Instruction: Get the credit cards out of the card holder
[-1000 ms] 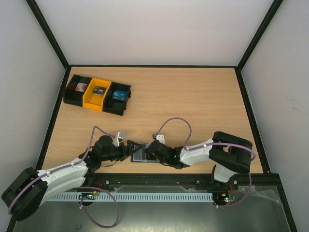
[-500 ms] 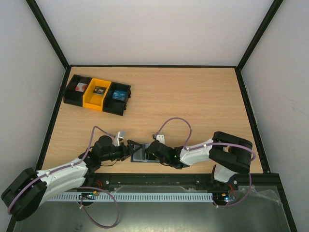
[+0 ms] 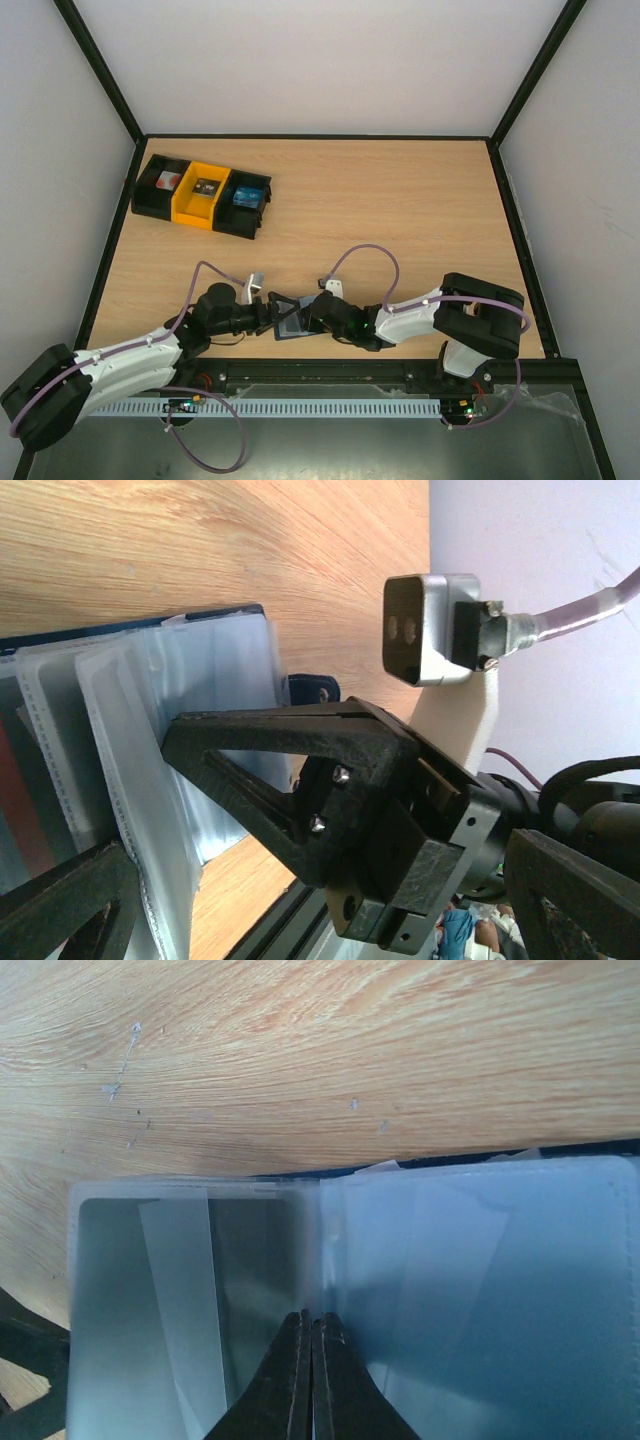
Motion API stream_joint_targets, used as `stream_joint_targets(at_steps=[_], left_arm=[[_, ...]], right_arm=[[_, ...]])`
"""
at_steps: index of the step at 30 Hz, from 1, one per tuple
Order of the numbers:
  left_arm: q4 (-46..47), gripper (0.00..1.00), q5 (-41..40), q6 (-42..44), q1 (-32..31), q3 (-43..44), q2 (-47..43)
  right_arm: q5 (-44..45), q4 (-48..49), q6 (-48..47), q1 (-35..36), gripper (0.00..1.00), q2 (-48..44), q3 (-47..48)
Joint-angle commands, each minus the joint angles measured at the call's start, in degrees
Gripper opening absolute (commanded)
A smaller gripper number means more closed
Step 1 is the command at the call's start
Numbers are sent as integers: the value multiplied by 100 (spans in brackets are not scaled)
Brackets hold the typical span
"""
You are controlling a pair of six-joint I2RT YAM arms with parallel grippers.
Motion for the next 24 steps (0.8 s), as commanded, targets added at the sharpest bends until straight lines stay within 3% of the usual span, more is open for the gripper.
stream_joint_targets(at_steps=[1, 9, 17, 24], left_arm=[[303, 100, -106, -137, -109, 196, 8], [320, 100, -349, -236, -231, 269, 20], [592, 100, -362, -180, -366, 425, 611], [-127, 100, -832, -61, -364, 583, 534]], right_arm=[[174, 4, -103, 17, 2, -206, -277], [259, 298, -156, 17, 3, -522, -561], [337, 415, -172, 17, 3, -722, -753], [279, 373, -200, 17, 4, -878, -822]])
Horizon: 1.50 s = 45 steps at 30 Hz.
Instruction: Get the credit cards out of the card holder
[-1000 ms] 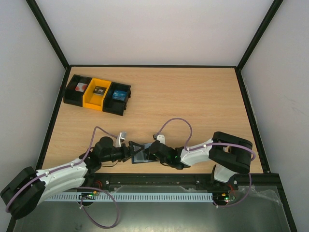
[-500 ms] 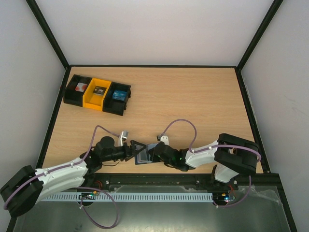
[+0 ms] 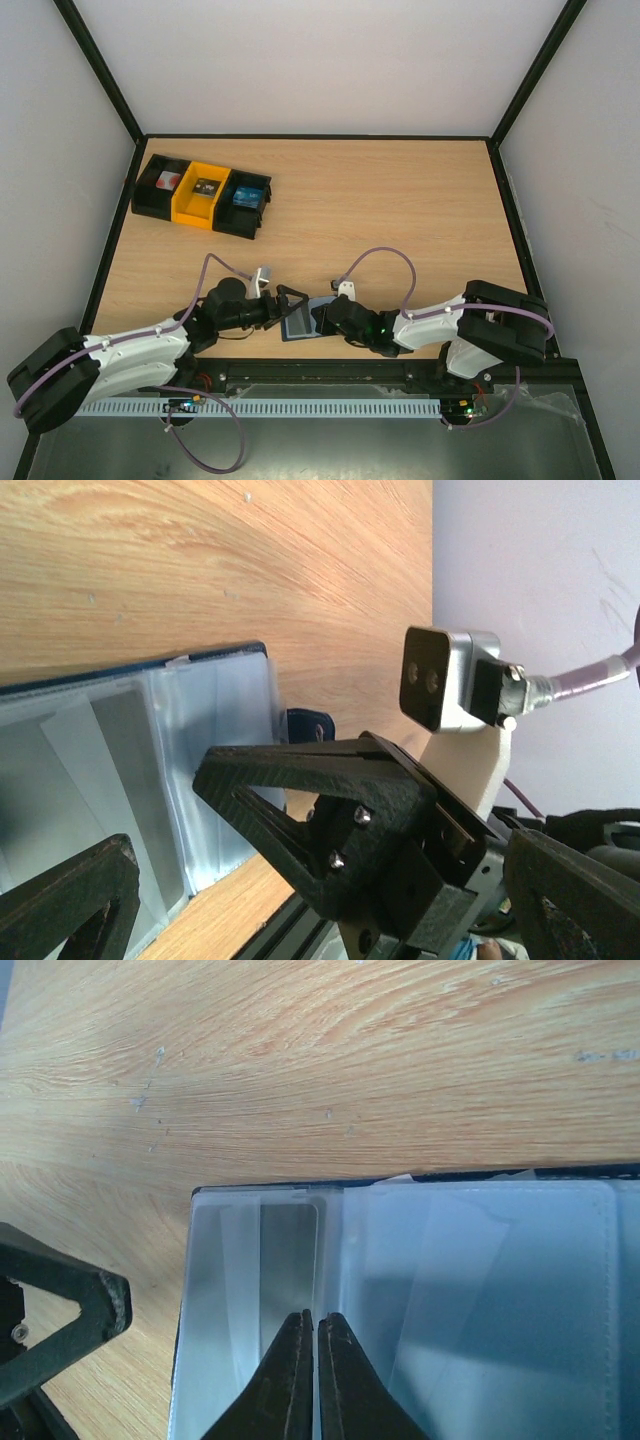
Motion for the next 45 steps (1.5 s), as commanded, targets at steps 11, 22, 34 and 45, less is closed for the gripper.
stream_joint_targets(at_steps=[11, 22, 34, 45], left_arm=[[-794, 100, -760, 2, 13, -43, -547], [-682, 100, -640, -86, 16, -177, -605], [-752, 100, -525, 53, 17, -127, -401], [-990, 100, -648, 134, 12, -34, -463]], right_arm=[[-143, -339, -85, 17, 11, 102, 118], [-32, -811, 26, 17, 4, 615, 305], [17, -838, 59, 17, 2, 779, 315], [45, -827, 42, 17, 2, 691, 276]])
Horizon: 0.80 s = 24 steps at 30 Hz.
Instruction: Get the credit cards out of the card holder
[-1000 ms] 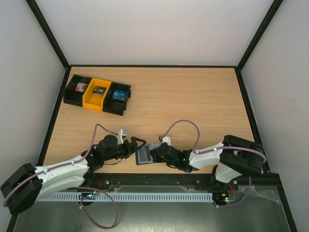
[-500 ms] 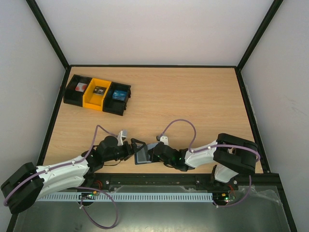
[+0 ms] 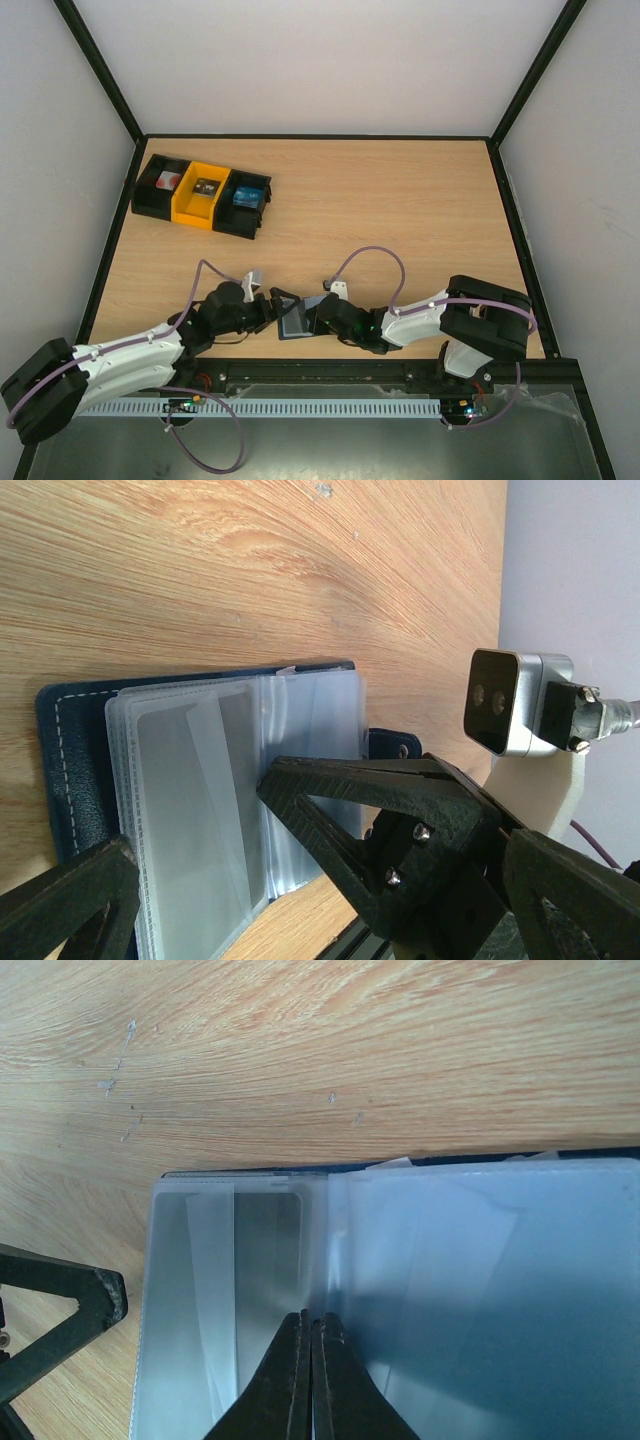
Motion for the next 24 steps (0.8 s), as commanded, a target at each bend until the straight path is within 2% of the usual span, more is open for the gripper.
stream_joint_targets(at_steps=[1, 15, 24], left_arm=[[78, 100, 13, 108, 21, 75, 108], [874, 100, 364, 37, -37, 64, 742], [817, 100, 248, -41, -161, 134, 399]], right_arm=[[153, -616, 17, 18, 2, 137, -151], [196, -535, 53, 17, 2, 50, -238], [106, -252, 27, 17, 2, 20, -336]])
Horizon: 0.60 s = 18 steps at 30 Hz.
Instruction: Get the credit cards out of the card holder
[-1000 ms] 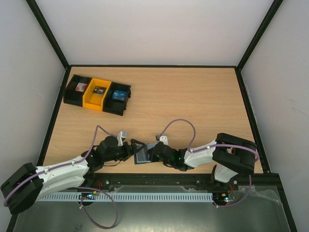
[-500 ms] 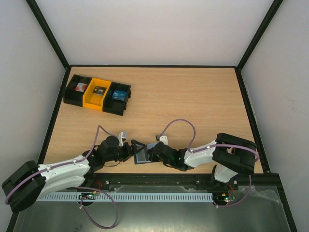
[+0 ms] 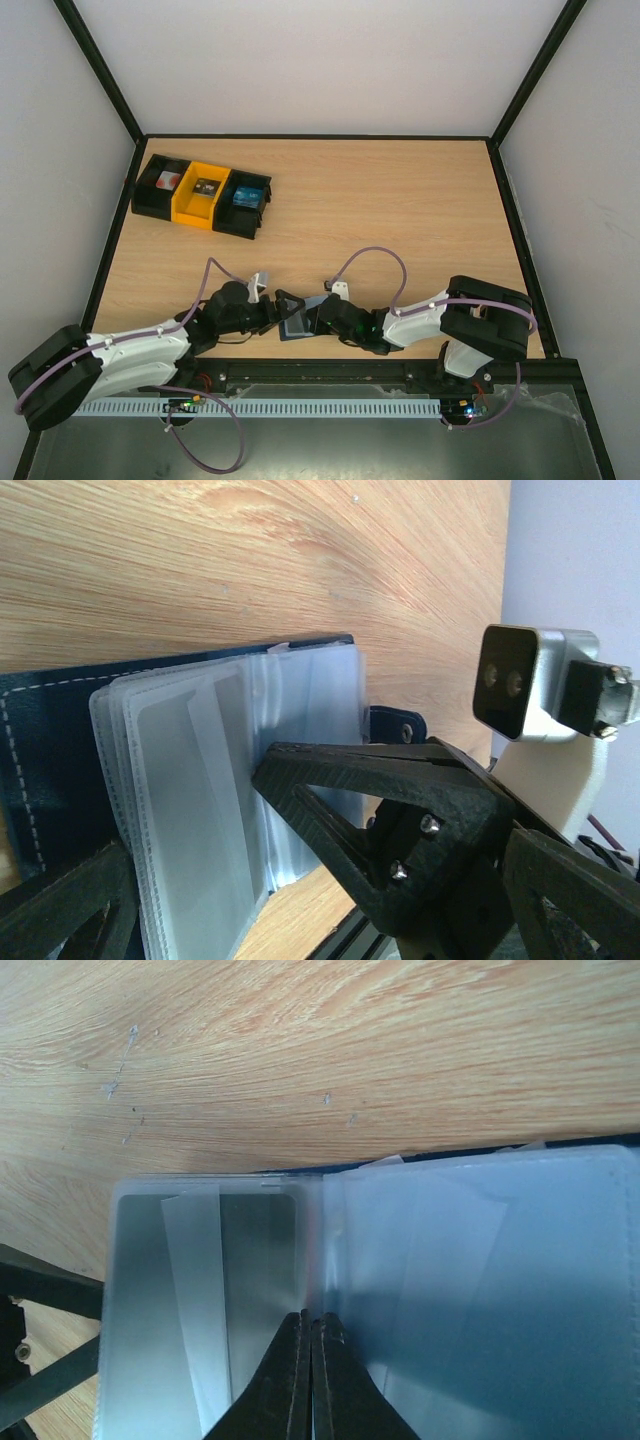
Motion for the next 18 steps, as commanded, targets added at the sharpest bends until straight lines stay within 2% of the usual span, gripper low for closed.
stream_joint_targets(at_steps=[1, 3, 5, 8, 18], left_arm=[[195, 100, -16, -28, -97, 127, -285], [215, 100, -59, -28, -113, 108, -341], [322, 96, -76, -32, -112, 64, -354], [482, 82, -69, -22, -115, 25, -273], [696, 47, -103, 10, -138, -7, -50]], right_arm=[[64, -309, 1, 17, 2, 30, -262], [22, -135, -9, 17, 2, 17, -318], [-1, -14, -30, 21, 2, -16, -352], [-15, 256, -37, 17, 2, -93, -445], [34, 450, -56, 17, 3, -468, -697]])
